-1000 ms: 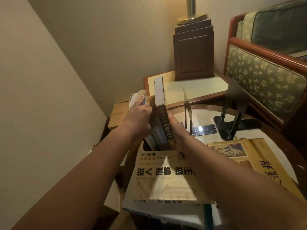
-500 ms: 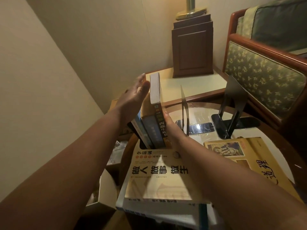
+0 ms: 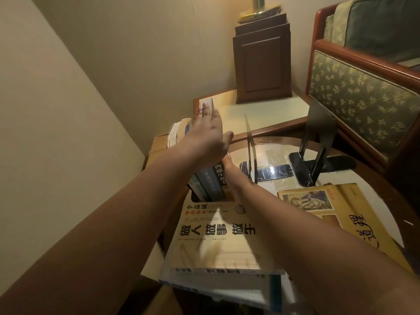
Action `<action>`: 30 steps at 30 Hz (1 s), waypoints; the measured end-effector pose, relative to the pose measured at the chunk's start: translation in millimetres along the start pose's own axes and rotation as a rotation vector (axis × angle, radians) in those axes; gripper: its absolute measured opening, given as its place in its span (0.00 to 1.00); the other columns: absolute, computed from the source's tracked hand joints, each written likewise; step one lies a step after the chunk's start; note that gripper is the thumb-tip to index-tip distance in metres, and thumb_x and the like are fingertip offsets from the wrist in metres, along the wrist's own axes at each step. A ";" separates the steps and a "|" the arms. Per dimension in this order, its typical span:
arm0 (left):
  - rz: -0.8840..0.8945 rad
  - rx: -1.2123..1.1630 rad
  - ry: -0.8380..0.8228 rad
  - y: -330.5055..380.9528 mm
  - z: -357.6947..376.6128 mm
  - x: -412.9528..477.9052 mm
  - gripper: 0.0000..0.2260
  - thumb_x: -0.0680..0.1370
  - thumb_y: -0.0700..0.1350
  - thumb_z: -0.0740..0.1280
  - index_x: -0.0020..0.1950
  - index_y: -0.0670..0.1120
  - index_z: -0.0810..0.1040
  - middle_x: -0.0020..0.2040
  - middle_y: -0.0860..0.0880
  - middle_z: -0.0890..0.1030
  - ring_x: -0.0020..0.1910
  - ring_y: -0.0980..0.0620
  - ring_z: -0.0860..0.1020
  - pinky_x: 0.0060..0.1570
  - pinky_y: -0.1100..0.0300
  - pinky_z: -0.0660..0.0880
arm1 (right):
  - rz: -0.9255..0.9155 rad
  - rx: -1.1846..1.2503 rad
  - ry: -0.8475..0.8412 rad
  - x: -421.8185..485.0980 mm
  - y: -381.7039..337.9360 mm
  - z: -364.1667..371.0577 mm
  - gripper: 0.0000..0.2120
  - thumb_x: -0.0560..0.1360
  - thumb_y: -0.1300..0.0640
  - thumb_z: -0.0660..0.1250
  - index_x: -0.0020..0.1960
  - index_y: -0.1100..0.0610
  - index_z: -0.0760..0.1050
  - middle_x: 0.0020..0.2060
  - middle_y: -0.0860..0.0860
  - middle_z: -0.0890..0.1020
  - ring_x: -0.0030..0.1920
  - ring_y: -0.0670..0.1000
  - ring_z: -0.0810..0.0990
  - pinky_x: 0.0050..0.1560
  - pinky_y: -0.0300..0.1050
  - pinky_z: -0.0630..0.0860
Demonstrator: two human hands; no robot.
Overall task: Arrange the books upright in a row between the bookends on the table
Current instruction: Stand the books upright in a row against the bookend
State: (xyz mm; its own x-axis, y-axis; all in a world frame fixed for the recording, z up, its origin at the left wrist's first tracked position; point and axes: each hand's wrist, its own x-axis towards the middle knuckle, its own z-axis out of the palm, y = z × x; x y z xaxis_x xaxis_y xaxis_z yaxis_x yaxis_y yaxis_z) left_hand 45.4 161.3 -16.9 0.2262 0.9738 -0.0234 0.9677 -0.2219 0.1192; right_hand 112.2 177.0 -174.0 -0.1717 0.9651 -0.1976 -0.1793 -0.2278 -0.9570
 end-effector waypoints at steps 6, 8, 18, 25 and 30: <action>-0.007 -0.013 0.158 -8.5 8.3 -5.8 0.32 0.84 0.46 0.59 0.82 0.38 0.46 0.82 0.38 0.46 0.82 0.41 0.45 0.80 0.50 0.46 | -0.040 -0.126 0.015 2.9 3.5 3.7 0.38 0.79 0.30 0.44 0.84 0.46 0.44 0.82 0.52 0.51 0.81 0.59 0.50 0.79 0.64 0.52; 0.024 0.014 0.142 -11.3 8.7 -5.8 0.36 0.82 0.49 0.63 0.82 0.39 0.46 0.83 0.40 0.48 0.82 0.42 0.46 0.80 0.49 0.48 | -0.050 -0.140 0.025 1.0 2.3 2.4 0.33 0.83 0.33 0.44 0.83 0.47 0.46 0.82 0.53 0.54 0.81 0.59 0.52 0.78 0.64 0.54; 0.134 0.037 0.053 -41.2 -0.6 -6.3 0.52 0.73 0.57 0.75 0.83 0.43 0.43 0.83 0.45 0.45 0.82 0.48 0.43 0.80 0.50 0.47 | -0.044 -0.186 0.081 -15.3 -14.2 -1.4 0.25 0.87 0.46 0.50 0.79 0.58 0.63 0.70 0.59 0.73 0.67 0.56 0.72 0.59 0.51 0.75; 0.086 0.050 0.036 -38.7 -1.2 -5.7 0.52 0.74 0.56 0.75 0.82 0.42 0.42 0.83 0.43 0.45 0.82 0.46 0.43 0.80 0.51 0.45 | -0.176 -0.712 0.060 -86.6 -28.6 -21.2 0.16 0.84 0.50 0.62 0.67 0.58 0.73 0.57 0.51 0.79 0.50 0.50 0.79 0.39 0.39 0.73; 0.049 0.027 0.025 -28.6 -5.6 -9.6 0.52 0.74 0.55 0.76 0.82 0.41 0.43 0.83 0.42 0.45 0.82 0.45 0.44 0.80 0.50 0.46 | -0.488 -1.245 -0.250 -156.6 -21.3 -14.5 0.22 0.76 0.44 0.72 0.66 0.53 0.76 0.63 0.51 0.76 0.61 0.51 0.75 0.60 0.47 0.77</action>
State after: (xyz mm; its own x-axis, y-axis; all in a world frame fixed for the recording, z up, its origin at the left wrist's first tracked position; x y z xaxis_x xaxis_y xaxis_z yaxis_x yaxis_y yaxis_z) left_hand 14.9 158.6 -14.5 0.2710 0.9626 0.0067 0.9582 -0.2704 0.0930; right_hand 156.9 32.6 -125.8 -0.5366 0.8338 0.1296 0.6908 0.5222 -0.5001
